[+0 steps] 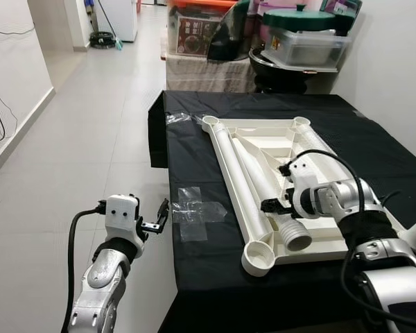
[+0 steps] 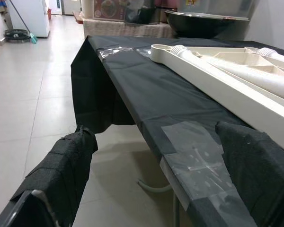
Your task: Building children table
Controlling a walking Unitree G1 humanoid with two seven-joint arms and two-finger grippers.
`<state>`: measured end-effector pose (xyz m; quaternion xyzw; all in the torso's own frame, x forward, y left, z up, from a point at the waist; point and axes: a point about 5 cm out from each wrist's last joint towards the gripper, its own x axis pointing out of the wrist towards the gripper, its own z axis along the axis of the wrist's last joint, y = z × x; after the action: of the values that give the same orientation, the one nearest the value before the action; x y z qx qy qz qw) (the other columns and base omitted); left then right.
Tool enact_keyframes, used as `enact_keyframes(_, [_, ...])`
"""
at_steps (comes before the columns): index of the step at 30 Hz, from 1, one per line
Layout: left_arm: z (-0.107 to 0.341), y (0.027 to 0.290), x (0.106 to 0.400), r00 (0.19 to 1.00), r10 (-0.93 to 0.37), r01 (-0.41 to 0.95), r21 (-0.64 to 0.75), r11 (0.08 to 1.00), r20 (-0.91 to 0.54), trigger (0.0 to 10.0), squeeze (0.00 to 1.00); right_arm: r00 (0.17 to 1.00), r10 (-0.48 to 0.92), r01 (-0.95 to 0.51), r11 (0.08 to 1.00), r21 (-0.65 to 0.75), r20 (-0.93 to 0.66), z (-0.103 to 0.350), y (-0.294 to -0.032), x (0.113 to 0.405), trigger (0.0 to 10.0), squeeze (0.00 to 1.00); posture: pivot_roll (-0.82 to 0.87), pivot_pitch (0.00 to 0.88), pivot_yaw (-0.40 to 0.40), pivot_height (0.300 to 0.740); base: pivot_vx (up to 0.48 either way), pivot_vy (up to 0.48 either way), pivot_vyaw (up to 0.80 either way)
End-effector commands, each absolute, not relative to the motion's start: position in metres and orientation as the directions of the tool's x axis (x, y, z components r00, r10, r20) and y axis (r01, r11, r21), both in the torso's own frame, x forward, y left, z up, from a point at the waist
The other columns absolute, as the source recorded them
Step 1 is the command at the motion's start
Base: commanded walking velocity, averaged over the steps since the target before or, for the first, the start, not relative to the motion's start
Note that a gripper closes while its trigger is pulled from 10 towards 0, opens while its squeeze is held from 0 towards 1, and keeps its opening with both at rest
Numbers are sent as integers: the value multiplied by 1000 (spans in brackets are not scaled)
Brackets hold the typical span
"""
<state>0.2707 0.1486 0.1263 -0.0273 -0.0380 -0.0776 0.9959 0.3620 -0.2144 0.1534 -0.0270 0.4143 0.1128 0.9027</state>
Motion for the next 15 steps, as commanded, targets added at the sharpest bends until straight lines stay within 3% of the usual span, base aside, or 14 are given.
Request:
enact_keyframes(1, [122,147,269,986,-154,157,-40,987,68,10000,0,597,147,-199,980,32,-789,144,-221,357,10000,0,50,0,-137,740,0,0,0])
enact_keyframes(4, [123,146,270,985,-156,159,-38,987,67,10000,0,545,176,-186,979,87,-819,134,-222,351,9647,0,53,0,-138,740,0,0,0])
enact_keyframes(5, [123,146,271,986,-156,158,-37,987,66,10000,0,527,203,-197,974,113,-826,131,-220,349,3569,0,51,0,-140,740,0,0,0])
enact_keyframes(6, [122,147,271,986,-155,157,-35,987,64,10000,0,514,228,-208,968,138,-827,129,-217,347,0,0,51,0,-140,740,0,0,0])
enact_keyframes(15, [121,147,271,987,-151,153,-25,988,54,10000,0,541,255,-215,963,161,-802,130,-216,353,0,0,61,0,-142,740,0,0,0])
